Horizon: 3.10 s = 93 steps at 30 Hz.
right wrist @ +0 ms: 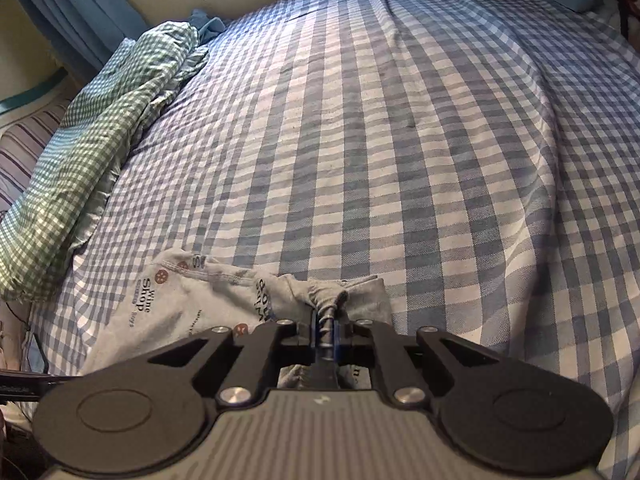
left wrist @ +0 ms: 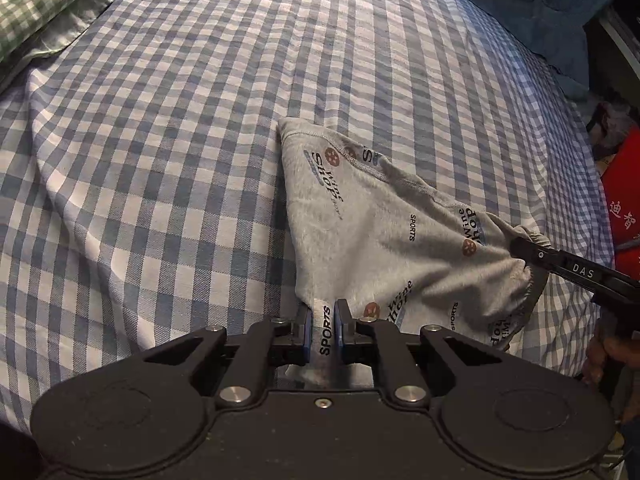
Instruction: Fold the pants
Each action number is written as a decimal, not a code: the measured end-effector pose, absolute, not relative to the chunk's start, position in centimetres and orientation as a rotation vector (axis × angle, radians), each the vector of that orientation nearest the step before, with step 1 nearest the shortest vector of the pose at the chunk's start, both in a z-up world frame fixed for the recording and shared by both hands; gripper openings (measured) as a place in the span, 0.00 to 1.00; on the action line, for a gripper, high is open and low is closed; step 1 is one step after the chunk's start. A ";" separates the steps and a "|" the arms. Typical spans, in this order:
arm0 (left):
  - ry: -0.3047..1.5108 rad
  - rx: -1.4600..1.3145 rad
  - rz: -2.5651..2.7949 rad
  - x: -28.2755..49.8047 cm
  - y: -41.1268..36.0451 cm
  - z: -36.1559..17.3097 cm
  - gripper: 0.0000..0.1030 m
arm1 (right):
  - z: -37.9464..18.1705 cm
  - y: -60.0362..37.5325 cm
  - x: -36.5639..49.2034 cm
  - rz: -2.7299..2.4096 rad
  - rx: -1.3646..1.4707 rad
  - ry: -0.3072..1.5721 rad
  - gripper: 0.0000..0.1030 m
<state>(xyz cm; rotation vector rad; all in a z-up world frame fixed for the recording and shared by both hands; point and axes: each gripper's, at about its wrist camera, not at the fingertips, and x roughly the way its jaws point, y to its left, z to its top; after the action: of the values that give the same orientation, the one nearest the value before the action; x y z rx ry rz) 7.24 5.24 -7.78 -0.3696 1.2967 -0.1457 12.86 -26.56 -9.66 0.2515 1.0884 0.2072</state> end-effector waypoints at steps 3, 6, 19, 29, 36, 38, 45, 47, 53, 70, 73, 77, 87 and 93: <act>1.308 -0.376 -0.117 7.3 5.0 -8.1 0.11 | -11.6 -26.9 14.0 0.234 0.217 1.145 0.26; 1.324 -0.353 -0.090 7.5 4.5 -8.5 0.11 | -13.2 -27.5 14.9 0.267 0.215 1.170 0.42; 1.381 -0.340 -0.007 8.6 3.6 -9.1 0.11 | -15.3 -28.5 17.3 0.381 0.302 1.216 0.18; 1.241 -0.318 -0.013 12.5 1.3 -3.9 0.11 | -8.8 -27.7 21.8 0.509 0.226 1.049 0.15; 1.142 -0.331 0.060 18.5 2.1 -4.4 0.11 | -8.6 -26.8 29.0 0.535 0.216 1.003 0.15; 1.138 -0.340 0.078 20.1 2.7 -5.4 0.11 | -9.3 -26.4 30.7 0.533 0.225 1.013 0.15; 1.181 -0.320 0.100 21.9 3.6 -9.1 0.15 | -12.1 -25.2 33.2 0.481 0.156 1.079 0.28; 1.186 -0.318 0.112 21.2 3.9 -9.6 0.23 | -12.2 -25.7 32.6 0.455 0.152 1.072 0.42; 1.163 -0.316 0.133 18.7 4.5 -8.9 0.70 | -10.0 -27.2 29.2 0.375 0.135 0.997 0.81; 0.974 -0.176 0.088 8.7 4.3 -2.2 0.99 | -1.4 -24.5 11.1 0.154 0.170 0.747 1.00; 0.950 -0.150 0.072 6.3 4.7 -1.5 0.99 | -1.0 -23.7 7.9 0.145 0.164 0.740 1.00; 0.929 -0.131 0.057 2.9 5.1 -1.0 0.99 | -0.5 -22.6 3.9 0.140 0.151 0.723 1.00; 0.873 -0.113 0.037 -3.6 6.0 -0.3 0.99 | 1.0 -20.6 -3.3 0.124 0.116 0.654 1.00; 0.838 -0.088 0.037 -6.2 6.2 -0.3 0.99 | 1.0 -19.8 -6.1 0.100 0.094 0.621 1.00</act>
<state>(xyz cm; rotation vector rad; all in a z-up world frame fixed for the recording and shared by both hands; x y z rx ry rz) -6.20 6.20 -0.29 -0.0884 0.8380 0.0366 -6.14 -19.80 0.99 0.0937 0.6214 0.1002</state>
